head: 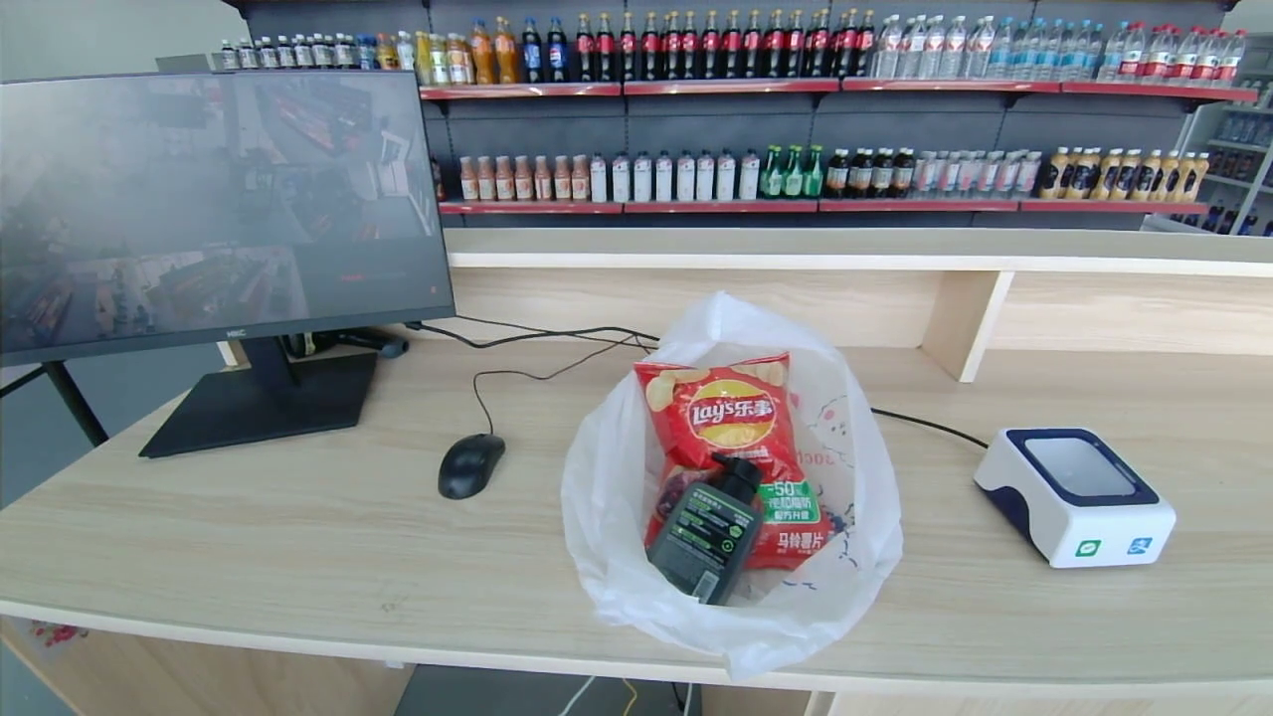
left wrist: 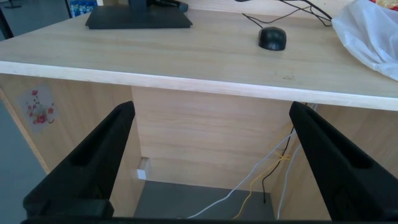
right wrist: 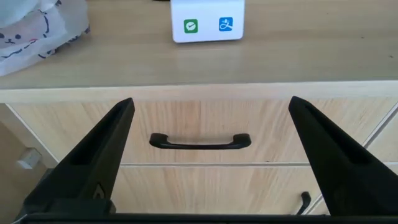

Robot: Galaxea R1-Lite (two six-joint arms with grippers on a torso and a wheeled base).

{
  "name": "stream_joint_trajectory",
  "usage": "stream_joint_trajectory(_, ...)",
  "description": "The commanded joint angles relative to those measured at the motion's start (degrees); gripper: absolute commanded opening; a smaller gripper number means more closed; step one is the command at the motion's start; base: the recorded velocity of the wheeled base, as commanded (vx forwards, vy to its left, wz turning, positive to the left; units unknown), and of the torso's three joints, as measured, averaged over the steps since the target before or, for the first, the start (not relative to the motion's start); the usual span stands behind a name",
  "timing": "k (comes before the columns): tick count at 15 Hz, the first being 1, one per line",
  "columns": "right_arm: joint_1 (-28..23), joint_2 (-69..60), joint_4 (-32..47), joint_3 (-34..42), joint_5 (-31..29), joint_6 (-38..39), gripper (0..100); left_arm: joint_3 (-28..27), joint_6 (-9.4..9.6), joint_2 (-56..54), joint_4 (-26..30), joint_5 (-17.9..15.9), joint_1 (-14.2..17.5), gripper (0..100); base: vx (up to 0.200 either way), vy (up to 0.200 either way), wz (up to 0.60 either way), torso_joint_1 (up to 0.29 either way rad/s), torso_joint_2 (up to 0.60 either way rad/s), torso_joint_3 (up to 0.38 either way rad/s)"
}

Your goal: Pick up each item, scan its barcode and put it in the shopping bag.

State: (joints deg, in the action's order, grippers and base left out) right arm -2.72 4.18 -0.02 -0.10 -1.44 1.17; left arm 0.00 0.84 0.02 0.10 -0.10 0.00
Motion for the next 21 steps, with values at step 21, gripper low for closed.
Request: stream_joint_trajectory(21, 2.8, -4.1, 0.0, 0.0, 0.2, -0.7, 100, 0.0, -0.49, 0.0, 0.0, 0.0, 0.1, 100, -0.124, -0.048, 0.0, 0.002, 0.0, 0.001)
